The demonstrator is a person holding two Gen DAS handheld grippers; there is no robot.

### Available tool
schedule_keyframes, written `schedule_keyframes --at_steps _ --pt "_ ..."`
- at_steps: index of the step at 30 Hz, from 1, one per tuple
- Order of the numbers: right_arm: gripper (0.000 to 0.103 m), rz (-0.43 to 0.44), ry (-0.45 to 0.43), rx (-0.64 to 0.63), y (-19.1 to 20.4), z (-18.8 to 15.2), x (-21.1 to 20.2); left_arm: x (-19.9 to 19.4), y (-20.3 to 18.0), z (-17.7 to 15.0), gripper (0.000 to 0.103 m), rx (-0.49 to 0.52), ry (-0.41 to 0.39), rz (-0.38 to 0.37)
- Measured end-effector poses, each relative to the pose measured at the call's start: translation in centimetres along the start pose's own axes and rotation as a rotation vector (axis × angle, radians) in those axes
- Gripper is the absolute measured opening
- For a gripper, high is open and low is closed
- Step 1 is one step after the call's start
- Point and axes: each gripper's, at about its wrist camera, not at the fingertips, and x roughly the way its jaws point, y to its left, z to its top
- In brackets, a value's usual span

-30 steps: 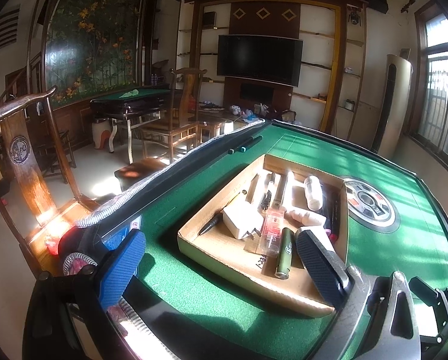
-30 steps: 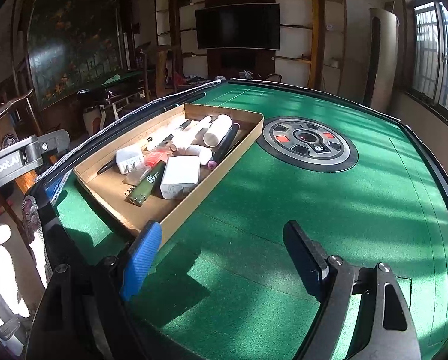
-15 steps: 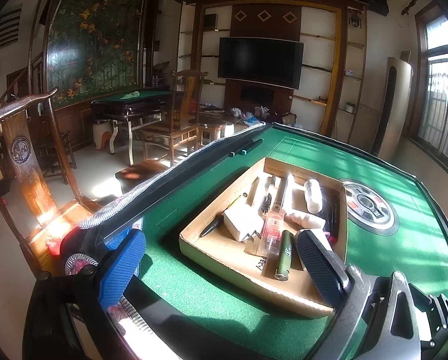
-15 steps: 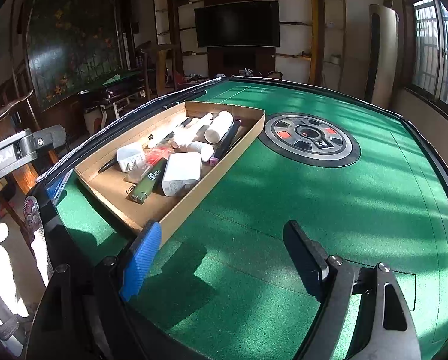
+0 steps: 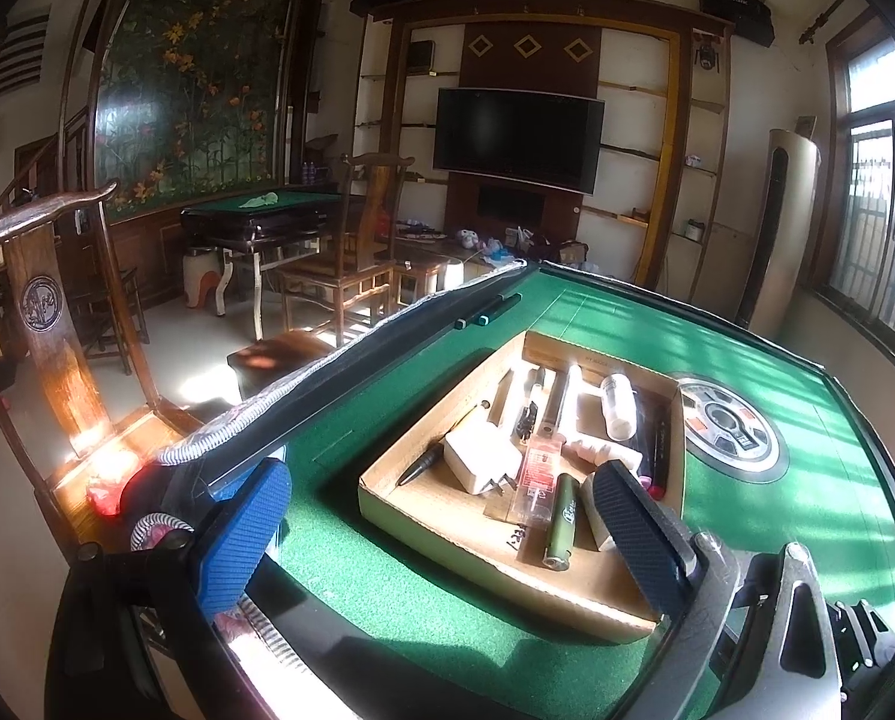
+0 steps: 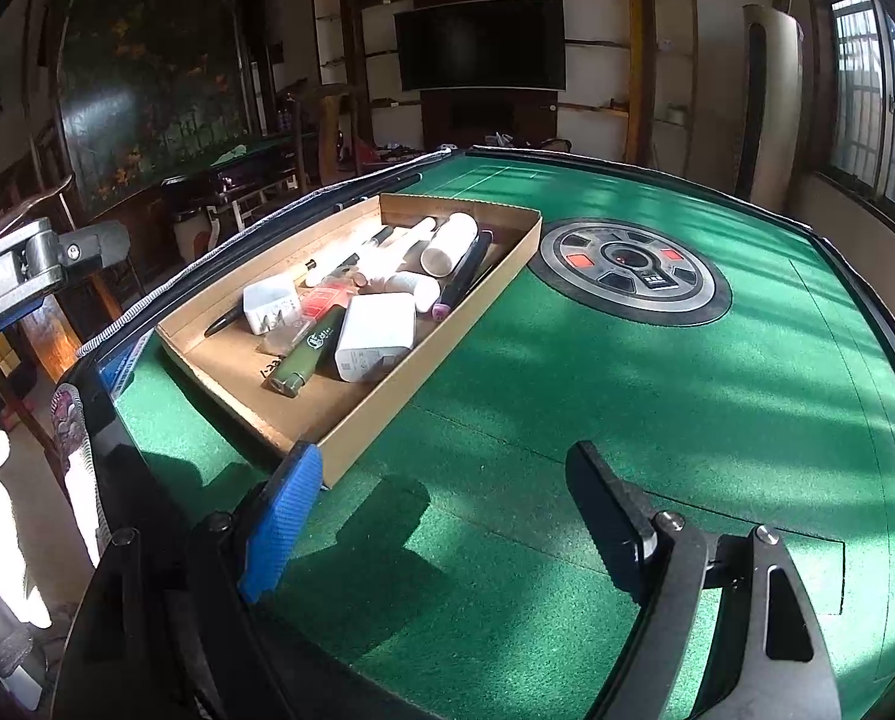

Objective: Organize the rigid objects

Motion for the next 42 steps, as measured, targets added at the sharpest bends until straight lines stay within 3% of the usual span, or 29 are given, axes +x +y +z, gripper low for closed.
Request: schedule_keyframes --at_steps 21,38,42 --pt "0.083 0.023 0.021 0.018 0.0 -0.1 0.8 0.8 0.6 -0.1 0.102 -0.008 0.025 0.022" --pt "0.083 0.025 0.002 -0.016 0.8 -0.4 0.2 0.8 0.1 -0.4 0.102 0.014 0.038 0.027" --pt "0.083 -0.001 -0.040 -0.013 0.1 0.3 -0.9 0.5 0.1 -0.2 0.102 0.009 0.025 0.028"
